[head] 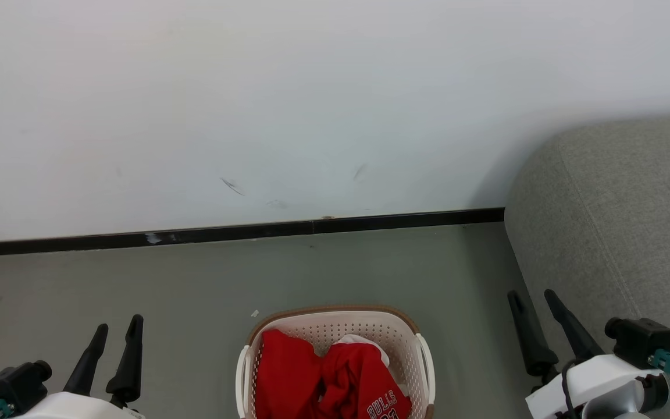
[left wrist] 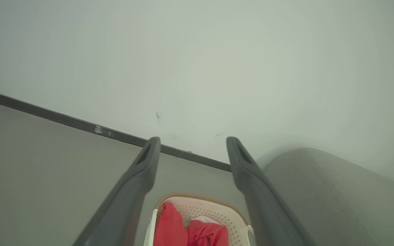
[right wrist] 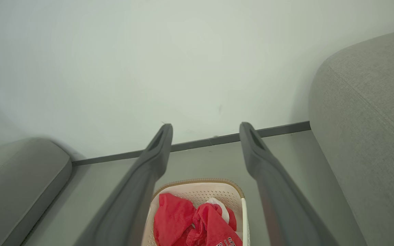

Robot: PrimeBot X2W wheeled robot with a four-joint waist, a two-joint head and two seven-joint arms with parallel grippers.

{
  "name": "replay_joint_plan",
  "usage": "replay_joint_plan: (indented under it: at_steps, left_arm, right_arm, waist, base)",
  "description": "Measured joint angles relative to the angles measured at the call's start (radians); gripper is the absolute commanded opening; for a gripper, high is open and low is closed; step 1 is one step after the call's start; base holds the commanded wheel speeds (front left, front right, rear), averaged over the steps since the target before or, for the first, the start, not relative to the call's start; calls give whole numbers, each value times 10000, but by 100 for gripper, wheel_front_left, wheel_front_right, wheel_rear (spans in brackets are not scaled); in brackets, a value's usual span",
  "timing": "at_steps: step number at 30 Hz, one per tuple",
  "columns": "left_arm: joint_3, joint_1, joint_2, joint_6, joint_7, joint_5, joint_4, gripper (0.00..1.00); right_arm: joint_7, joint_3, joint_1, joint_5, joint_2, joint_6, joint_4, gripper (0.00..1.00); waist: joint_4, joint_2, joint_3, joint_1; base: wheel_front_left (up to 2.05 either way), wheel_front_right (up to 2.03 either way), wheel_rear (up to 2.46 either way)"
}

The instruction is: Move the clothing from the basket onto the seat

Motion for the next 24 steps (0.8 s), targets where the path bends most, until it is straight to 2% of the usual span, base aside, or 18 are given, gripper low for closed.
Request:
replay_joint_plan:
  at_steps: [19,24]
  left_arm:
    - [29,-27,165,-86,-685,2736,35,100]
    - [65,-27,173,-86,-767,3143,42,100]
  right_arm:
    - [-702,61,20,-3060,31,2,244,100]
    - [-790,-54,36,-3411,71,2,332,100]
  waist:
    - [21,0,21,-3]
    - [51,0,39,-4]
  base:
    - [0,0,0]
    - [0,0,0]
